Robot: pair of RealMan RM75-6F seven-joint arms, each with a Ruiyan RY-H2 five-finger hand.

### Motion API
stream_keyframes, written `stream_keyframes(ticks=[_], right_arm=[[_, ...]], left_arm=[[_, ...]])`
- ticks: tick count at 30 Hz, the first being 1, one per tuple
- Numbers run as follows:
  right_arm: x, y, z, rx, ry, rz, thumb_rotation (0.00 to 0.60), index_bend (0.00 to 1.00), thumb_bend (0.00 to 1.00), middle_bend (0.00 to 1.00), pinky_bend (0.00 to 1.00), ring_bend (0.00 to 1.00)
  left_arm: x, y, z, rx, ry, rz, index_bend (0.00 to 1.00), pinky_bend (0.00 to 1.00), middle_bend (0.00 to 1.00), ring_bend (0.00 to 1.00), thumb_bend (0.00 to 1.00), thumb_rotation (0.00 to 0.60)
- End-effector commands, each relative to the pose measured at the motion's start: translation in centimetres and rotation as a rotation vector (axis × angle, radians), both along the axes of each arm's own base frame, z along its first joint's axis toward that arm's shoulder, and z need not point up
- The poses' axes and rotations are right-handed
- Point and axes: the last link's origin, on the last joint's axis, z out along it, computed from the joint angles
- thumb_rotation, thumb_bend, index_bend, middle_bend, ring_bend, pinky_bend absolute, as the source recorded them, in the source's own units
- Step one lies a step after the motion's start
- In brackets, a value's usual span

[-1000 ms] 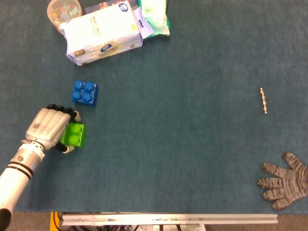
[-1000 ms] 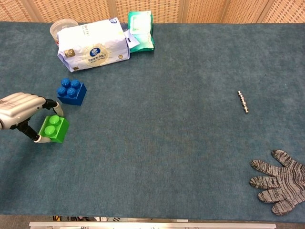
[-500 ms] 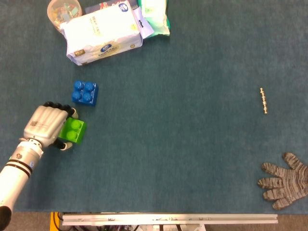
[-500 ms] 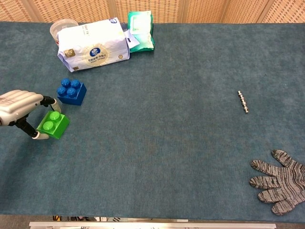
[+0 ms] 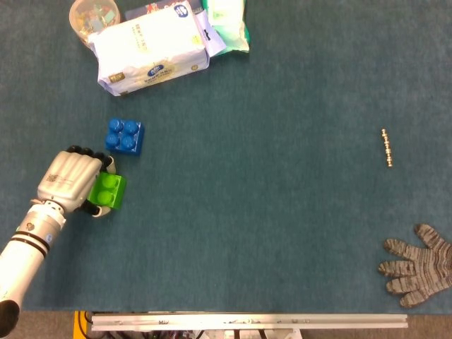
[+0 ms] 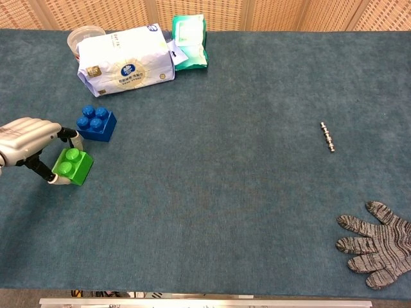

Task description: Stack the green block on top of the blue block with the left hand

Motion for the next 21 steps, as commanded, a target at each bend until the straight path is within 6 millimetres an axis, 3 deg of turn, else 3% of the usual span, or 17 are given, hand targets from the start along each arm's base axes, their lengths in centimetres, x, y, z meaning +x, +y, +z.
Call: stream_keyframes(ticks=[1,14,21], right_arm=[[0.0,0.0,0.0,0.001,0.000,0.001,0.600,0.32,0.23,0.35,0.28,0.23],[0.2,-0.3,-0.2,0.012,-0.001,0.011,0.600,0.32,0.23,0.35,0.28,0.23],[0.3,-0.4,-0.2,0.015,-0.001,0.019,0.600,0.32,0.23,0.35,0.28,0.23]], left_arm=[[0.0,0.1,0.2,0.000,0.002,0.000,0.45,0.24,0.38,0.29,0.13,0.600],[2.6,2.3,4.3,0.090,-0.046,-0.021,0.46,0.24,0.40,0.30,0.13,0.600],[4.1,3.7,5.1,0.115,-0.075,-0.015,0.46,0.25,0.40,0.31,0.13,0.600]])
